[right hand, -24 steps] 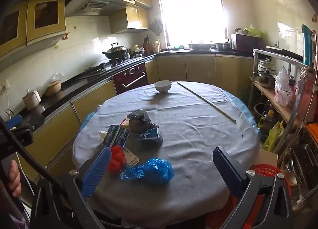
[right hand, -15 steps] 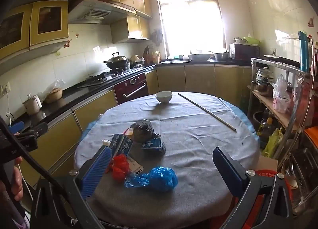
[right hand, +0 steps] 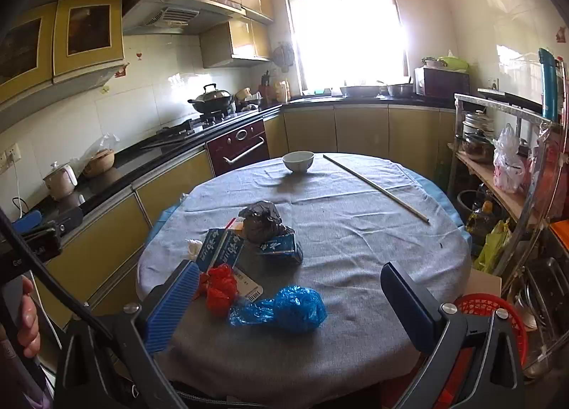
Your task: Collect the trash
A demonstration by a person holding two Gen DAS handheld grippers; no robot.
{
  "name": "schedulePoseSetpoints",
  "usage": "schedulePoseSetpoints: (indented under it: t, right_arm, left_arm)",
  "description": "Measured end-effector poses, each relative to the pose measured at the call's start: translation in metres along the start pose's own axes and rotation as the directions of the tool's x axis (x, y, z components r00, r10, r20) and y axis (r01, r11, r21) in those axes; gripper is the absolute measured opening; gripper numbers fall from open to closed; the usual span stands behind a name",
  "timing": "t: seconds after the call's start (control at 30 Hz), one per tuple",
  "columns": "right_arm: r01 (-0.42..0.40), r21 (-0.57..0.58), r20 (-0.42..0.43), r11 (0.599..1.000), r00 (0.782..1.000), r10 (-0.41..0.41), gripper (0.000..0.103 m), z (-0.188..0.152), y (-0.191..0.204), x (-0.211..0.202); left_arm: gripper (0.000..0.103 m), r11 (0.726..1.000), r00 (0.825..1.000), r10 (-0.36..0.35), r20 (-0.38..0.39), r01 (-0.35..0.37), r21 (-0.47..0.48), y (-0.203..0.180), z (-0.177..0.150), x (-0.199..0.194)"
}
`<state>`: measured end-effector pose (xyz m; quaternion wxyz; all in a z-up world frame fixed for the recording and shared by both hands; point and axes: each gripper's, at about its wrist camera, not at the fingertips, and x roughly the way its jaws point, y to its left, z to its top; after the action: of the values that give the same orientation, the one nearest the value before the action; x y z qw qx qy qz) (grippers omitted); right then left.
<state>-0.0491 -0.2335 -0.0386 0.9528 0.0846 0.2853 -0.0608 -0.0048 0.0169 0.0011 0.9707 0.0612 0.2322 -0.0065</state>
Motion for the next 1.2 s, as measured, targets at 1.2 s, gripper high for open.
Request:
schedulePoseSetpoints:
  t: [1.2]
  right_arm:
    - [-0.014,-0.007,-0.049,1.000,0.999,0.014,0.103,-0.0032,0.0027,0.0094]
  left_arm:
    - [0.103,1.000,1.000,0.001,-0.017,-0.001,0.012,-0.0001,-0.0014,0.0045]
